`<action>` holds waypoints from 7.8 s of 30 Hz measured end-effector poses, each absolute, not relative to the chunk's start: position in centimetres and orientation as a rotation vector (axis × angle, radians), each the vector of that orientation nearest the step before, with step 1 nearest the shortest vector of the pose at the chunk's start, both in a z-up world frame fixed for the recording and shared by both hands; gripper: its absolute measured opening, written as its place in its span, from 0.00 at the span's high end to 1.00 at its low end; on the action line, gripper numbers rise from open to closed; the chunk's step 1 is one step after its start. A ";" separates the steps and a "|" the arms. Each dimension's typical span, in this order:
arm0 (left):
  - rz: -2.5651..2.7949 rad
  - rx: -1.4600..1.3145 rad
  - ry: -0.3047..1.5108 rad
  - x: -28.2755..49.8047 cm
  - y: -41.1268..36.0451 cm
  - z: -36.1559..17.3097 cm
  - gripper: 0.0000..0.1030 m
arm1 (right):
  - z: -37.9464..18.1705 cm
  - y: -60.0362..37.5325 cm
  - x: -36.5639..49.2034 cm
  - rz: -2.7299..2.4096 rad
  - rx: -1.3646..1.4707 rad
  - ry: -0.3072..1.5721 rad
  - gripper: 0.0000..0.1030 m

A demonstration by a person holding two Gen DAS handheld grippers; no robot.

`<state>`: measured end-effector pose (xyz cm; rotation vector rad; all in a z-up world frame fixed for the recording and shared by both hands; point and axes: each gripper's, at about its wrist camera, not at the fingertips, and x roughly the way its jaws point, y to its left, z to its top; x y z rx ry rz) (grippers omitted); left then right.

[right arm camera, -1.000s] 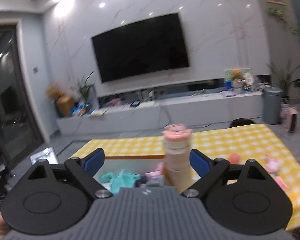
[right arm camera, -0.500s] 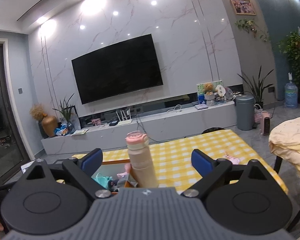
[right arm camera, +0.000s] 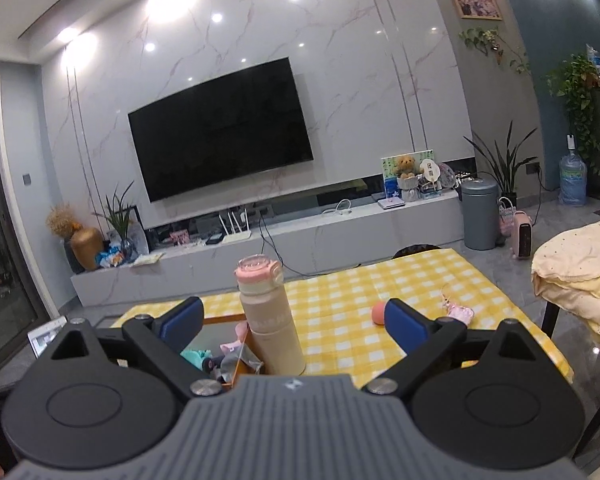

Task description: Organize soft objects

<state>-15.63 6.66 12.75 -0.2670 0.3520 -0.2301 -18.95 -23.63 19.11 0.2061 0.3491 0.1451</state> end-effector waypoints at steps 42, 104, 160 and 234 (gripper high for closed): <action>-0.225 -0.230 0.365 -13.3 7.6 8.4 0.00 | 15.6 -35.1 -11.8 -0.007 0.216 0.506 0.08; -0.399 0.148 0.705 24.6 -22.2 -3.6 0.48 | -0.2 -44.9 17.6 0.037 0.041 0.733 0.73; 0.133 -0.113 0.965 11.4 18.3 -1.3 0.25 | 1.1 1.8 15.4 0.511 -0.126 0.792 0.73; 0.014 -0.101 0.673 -0.1 7.6 2.9 0.00 | 2.3 -13.0 -1.4 0.338 0.008 0.617 0.04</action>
